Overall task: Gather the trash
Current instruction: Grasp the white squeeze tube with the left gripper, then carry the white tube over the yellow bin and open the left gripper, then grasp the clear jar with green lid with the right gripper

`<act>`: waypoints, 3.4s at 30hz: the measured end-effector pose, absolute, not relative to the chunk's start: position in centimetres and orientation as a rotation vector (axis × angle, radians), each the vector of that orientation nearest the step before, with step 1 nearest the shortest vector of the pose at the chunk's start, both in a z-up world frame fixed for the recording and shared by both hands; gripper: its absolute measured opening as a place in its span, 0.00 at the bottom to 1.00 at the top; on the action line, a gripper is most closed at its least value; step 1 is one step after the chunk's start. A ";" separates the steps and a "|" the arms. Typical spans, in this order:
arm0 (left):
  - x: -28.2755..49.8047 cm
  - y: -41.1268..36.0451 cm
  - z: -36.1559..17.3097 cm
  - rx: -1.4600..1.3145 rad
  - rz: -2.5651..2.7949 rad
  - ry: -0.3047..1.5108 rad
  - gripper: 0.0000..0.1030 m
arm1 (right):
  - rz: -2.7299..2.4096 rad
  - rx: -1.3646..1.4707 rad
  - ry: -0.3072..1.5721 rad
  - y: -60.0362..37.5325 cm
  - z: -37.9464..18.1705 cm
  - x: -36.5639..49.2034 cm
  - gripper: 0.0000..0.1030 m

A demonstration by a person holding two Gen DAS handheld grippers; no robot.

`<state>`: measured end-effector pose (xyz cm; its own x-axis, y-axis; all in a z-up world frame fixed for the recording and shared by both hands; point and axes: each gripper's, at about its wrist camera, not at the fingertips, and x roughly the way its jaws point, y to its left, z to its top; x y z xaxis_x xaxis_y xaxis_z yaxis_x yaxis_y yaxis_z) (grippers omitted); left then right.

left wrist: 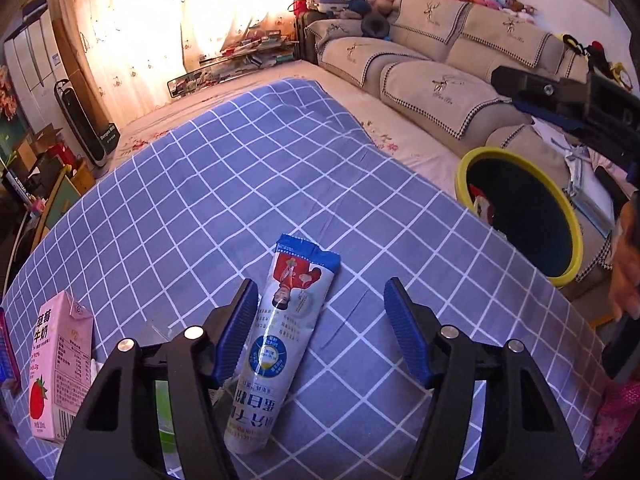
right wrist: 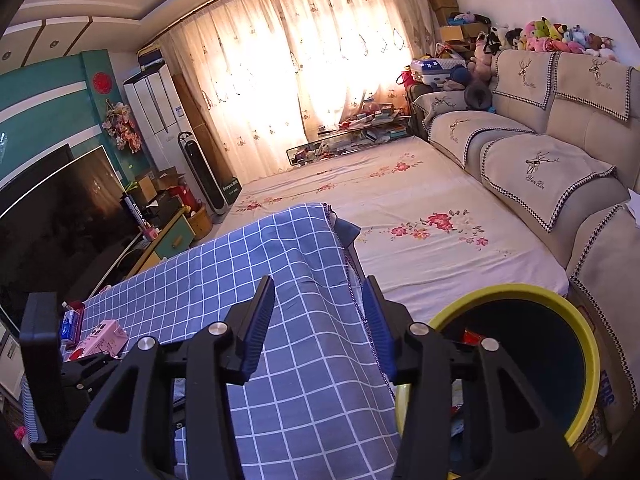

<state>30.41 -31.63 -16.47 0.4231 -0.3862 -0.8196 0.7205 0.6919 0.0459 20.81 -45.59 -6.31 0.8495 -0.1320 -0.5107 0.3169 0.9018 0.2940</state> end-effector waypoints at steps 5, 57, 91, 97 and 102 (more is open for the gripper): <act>30.8 -32.1 -17.1 0.455 -0.700 0.905 0.48 | -0.239 0.384 0.498 -45.6 -6.3 20.7 0.43; 18.9 -57.2 -14.6 0.507 -1.009 0.825 0.53 | -0.698 0.356 0.433 -60.2 -5.5 -0.7 0.50; 25.5 -10.4 -5.4 0.019 -0.255 0.490 0.80 | -0.048 0.158 0.669 -35.1 -7.6 19.6 0.52; 27.4 -4.1 -8.0 -0.064 -0.154 0.514 0.80 | 0.135 0.068 0.690 -27.9 -7.9 23.1 0.60; 27.8 -3.0 -9.3 -0.119 -0.157 0.523 0.83 | 0.252 0.006 0.725 -25.2 -8.1 25.6 0.70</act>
